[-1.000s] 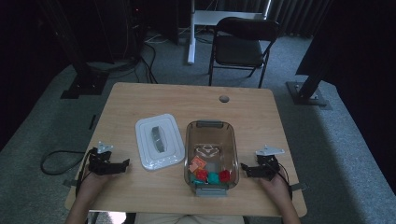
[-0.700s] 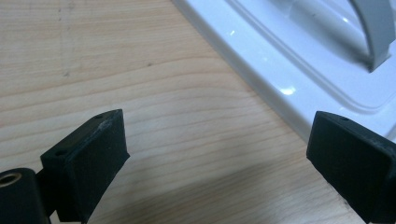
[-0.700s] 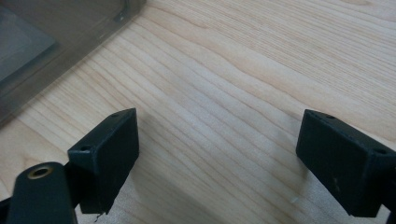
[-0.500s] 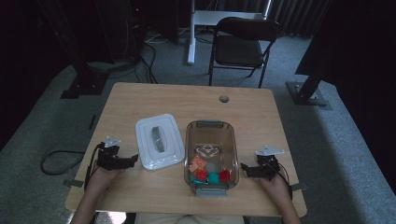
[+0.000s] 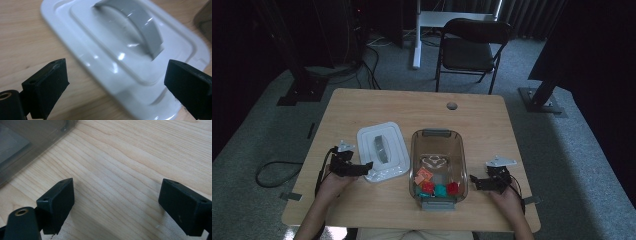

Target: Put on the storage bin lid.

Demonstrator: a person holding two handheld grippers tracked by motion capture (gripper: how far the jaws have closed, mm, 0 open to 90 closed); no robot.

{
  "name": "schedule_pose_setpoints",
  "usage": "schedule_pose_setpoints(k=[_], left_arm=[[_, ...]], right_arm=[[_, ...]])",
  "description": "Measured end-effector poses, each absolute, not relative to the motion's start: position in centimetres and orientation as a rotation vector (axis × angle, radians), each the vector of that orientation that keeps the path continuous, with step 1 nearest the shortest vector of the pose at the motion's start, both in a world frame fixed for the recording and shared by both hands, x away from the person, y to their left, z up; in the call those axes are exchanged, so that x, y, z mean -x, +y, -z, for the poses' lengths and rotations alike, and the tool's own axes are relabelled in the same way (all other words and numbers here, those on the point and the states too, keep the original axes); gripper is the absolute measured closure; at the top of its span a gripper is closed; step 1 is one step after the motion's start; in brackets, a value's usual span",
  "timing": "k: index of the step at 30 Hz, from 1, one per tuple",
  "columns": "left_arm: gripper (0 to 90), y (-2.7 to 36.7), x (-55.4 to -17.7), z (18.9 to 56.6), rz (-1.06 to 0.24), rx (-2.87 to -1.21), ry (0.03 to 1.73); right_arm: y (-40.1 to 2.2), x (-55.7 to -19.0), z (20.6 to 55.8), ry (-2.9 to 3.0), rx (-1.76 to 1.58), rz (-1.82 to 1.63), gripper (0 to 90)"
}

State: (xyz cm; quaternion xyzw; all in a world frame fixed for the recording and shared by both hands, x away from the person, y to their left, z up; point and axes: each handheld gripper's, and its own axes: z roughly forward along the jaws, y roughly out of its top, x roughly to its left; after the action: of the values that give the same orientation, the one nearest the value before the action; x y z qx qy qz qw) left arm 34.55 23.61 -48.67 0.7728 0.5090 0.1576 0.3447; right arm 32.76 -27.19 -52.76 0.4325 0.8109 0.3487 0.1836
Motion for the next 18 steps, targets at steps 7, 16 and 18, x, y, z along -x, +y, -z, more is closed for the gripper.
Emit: schedule_pose_setpoints(k=[7,16,18], left_arm=[[5.7,21.8,-35.2,48.3,-0.385,-1.977,1.303],[5.8,19.5,-36.7,48.8,-0.374,-1.986,1.318],[5.8,18.7,-37.4,49.2,-0.378,-1.999,1.328]], right_arm=[[-27.2,-32.7,52.8,2.286,-1.221,-0.983,12.9],[-27.2,-32.7,52.8,2.286,-1.221,-0.983,13.0],[-27.2,-32.7,52.8,2.286,-1.220,-0.983,13.1]])
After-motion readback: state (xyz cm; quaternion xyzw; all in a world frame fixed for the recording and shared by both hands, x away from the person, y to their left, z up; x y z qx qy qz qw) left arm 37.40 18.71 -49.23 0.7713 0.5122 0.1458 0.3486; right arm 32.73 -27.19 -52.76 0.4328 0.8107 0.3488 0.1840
